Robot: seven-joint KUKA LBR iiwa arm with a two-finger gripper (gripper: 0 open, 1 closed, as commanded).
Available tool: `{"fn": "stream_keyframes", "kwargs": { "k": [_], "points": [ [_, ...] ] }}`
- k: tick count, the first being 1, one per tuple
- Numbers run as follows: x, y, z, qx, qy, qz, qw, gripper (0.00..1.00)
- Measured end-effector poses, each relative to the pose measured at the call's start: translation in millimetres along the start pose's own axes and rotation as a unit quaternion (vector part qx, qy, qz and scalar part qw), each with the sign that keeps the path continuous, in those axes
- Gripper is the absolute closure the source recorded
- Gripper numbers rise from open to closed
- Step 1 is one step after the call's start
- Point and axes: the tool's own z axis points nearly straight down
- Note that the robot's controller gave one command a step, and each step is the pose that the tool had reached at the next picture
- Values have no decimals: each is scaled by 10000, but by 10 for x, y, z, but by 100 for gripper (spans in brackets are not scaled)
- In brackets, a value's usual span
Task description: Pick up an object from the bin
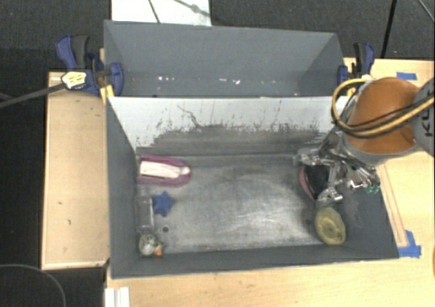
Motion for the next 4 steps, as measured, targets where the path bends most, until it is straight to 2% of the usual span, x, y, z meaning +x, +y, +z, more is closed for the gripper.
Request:
{"fn": "stream_keyframes", "kwargs": {
  "k": [1,2,3,4],
  "points": [
    [-194,-160,75,-94,29,-34,9999,0],
    [-189,-162,76,-86,27,-7,10000,100],
    [109,105,-1702,19,-5,-2020,9794,100],
    [119,105,-1669,-6,22,-1987,9801,0]
  ]
}}
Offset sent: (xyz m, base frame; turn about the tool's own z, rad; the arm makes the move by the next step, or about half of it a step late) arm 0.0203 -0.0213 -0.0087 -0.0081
